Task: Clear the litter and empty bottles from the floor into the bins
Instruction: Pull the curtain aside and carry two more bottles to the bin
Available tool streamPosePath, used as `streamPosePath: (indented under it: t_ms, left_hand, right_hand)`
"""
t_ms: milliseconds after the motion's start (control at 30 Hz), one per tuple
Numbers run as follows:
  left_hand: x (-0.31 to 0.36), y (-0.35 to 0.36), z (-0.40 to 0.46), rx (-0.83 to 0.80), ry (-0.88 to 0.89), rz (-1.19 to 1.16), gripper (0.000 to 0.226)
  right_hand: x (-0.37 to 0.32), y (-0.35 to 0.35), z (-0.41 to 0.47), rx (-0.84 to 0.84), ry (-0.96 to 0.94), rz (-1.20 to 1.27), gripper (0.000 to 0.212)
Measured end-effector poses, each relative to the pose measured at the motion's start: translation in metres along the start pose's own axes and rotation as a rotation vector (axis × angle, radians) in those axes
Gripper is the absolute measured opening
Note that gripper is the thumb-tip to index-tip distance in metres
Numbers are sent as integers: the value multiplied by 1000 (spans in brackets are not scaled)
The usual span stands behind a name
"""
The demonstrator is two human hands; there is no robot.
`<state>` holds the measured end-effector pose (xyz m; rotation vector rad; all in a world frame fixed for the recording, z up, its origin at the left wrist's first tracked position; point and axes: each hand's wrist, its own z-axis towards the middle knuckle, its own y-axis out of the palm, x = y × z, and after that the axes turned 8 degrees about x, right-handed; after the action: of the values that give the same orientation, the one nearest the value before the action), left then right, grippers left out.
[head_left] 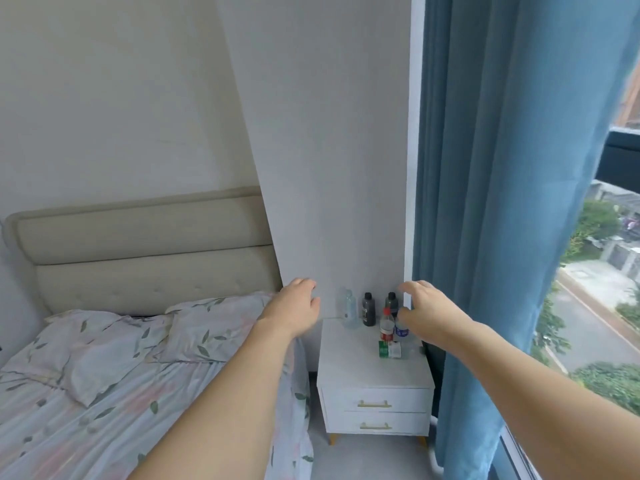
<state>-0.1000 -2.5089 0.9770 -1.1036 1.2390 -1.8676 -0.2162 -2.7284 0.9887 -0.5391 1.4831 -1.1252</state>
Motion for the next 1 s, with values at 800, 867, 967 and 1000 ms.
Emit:
streamPosePath:
  t_ms: [800,867,967,1000]
  left_hand:
    - [-66,369,423,-298,-423,-288,52]
    - [-76,423,442,-266,-471,-345,58]
    - [-92,498,457,-174,-566,-400,62]
    - [-96,520,459,-135,-585,-410,60]
  right_hand:
    - [255,267,414,-505,357,-115,25]
    - [293,308,416,-600,384,-198,30]
    - [339,362,411,-676,431,-279,35]
    - [350,376,410,-686,438,-308,35]
